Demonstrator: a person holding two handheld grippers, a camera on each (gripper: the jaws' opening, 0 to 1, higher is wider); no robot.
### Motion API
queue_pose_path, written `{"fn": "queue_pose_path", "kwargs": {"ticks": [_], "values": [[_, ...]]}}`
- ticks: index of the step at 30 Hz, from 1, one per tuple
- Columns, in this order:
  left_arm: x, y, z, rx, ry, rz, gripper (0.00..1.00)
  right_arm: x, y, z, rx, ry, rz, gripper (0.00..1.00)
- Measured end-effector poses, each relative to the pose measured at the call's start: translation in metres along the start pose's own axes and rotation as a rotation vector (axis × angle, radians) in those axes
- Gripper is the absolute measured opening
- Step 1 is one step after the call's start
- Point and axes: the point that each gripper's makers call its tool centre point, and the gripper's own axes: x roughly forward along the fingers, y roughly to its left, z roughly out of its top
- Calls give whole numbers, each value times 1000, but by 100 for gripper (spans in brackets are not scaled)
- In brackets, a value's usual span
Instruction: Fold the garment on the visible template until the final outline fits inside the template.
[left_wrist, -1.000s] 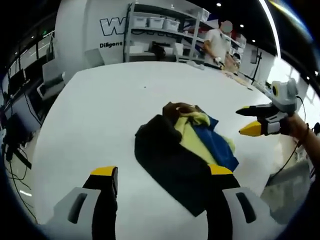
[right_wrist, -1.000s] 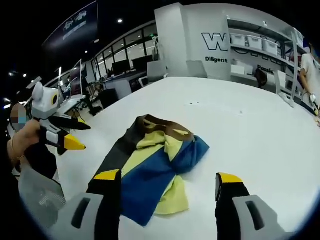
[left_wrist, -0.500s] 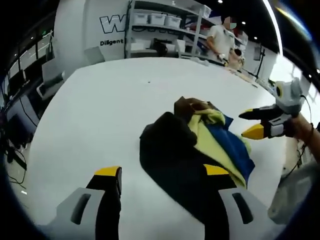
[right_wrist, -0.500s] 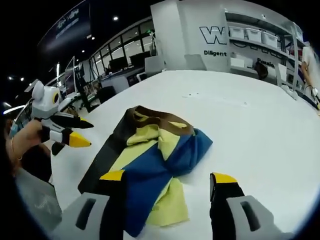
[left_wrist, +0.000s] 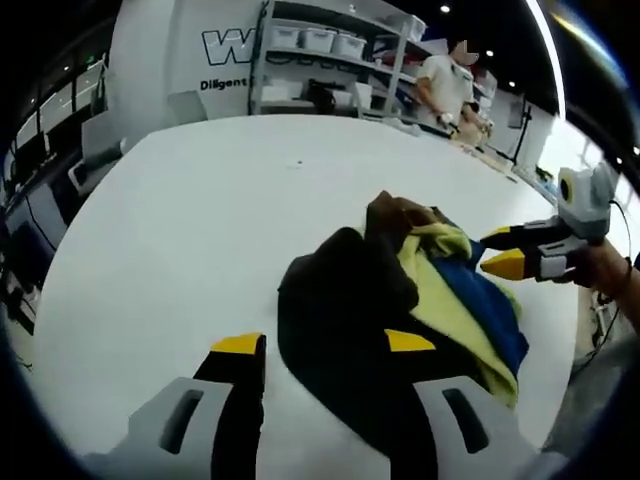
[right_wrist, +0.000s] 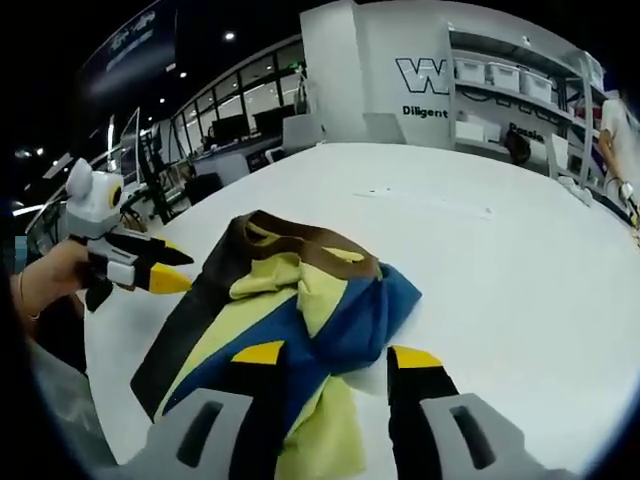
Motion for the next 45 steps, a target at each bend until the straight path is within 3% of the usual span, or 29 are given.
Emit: {"fn": "queue_pose_path", "kwargs": {"ticks": [5,13,16,18,28,32,45], "values": [[7,-1,-6,-15,31,-20,27,5,-3,-4,3,11,-11,22],[12,2,-9,-23,46,-4,22,9,-8,-6,8,17,-23,11],[13,4,-8,-22,43,4,13,10,-9,-4,1,12,-25,7],[15,4,-9,-34,46,-5,0,9,-10,-2,-6,7,-28,5],[18,6,-10,-24,49,-5,0,4,-14,9,-36,-20,-51,0],[10,6,-5,12,27,-5,0,3,-14,14,-53,-23,-54,0],[-18,19,15,-4,-47,-1,0,-8,-20,45,-110,-76,-115,0]]}}
